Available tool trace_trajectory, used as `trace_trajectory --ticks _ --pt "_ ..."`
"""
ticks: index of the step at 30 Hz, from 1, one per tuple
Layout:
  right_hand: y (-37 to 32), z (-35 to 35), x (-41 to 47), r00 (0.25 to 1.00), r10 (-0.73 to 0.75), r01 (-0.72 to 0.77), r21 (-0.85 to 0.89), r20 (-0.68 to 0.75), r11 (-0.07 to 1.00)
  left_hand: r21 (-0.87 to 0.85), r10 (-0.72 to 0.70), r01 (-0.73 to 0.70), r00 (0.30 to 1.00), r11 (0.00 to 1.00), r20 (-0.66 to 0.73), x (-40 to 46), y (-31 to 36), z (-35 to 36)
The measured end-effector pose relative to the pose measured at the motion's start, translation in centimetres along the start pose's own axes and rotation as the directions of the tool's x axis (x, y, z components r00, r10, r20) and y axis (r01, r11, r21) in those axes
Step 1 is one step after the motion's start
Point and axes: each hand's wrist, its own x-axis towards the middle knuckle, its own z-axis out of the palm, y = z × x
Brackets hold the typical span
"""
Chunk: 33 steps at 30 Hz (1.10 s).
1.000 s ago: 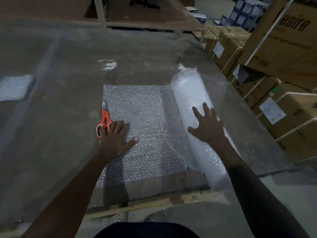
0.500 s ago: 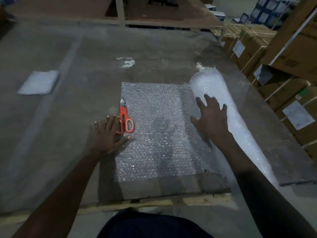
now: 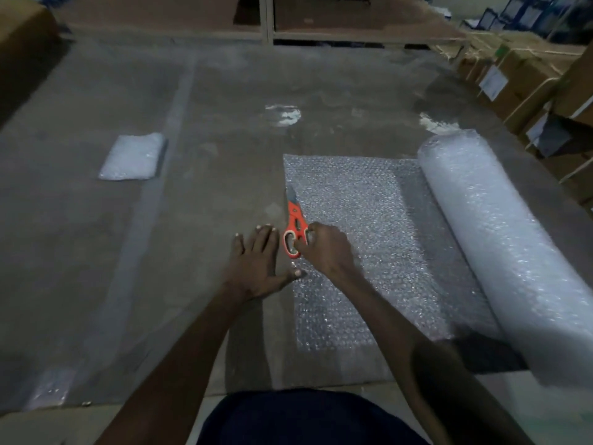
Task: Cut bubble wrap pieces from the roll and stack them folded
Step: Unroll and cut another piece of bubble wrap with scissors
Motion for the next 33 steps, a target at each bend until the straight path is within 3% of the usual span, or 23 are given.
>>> trace_trajectory --ticks 7,10,12,14,16,19,22,25,33 --pt "-2.7 -0.7 3.1 0.985 0.08 -0.059 -0.141 0.153 0.988 -0.03 0.016 -0.016 1.0 0.999 -0.022 0.2 -0.4 0.4" --pt "-2.2 -2.0 3.9 0.959 0.13 -0.162 0.113 0.251 0.98 -0.051 0.019 -0.02 1.0 0.998 -0.014 0.0 -0.4 0.1" --pt "-1.3 -3.0 3.3 0.929 0.135 -0.303 0.5 0.345 0.811 -0.05 0.011 -0.011 1.0 0.999 0.002 0.0 -0.3 -0.1" --pt "-0.3 -4.1 1.9 0.904 0.1 -0.411 0.78 0.415 0.472 -0.034 -0.005 0.005 1.0 0.999 0.002 0.0 -0.1 -0.3" --pt "0.8 -4.8 0.2 0.901 0.064 -0.433 0.877 0.43 0.209 -0.004 -0.005 0.005 1.0 1.0 -0.01 -0.1 0.0 -0.3" --pt "2.6 -4.8 -2.7 0.92 0.054 -0.392 0.919 0.389 0.051 -0.013 0.018 -0.018 1.0 1.0 0.001 -0.4 0.3 -0.3" --pt "4.5 -4.9 -6.1 0.939 0.126 -0.328 0.943 0.32 0.048 -0.036 0.047 -0.047 0.999 0.998 0.004 -1.2 1.5 0.0" --pt "6.2 -5.5 -10.3 0.941 0.191 -0.307 0.944 0.281 0.123 -0.04 0.089 -0.088 0.996 0.995 0.022 -2.5 3.9 0.0" --pt "11.1 -5.1 -21.3 0.906 0.291 -0.392 0.868 0.308 0.305 -0.084 0.159 -0.15 0.981 0.985 0.107 -6.6 10.4 0.7"
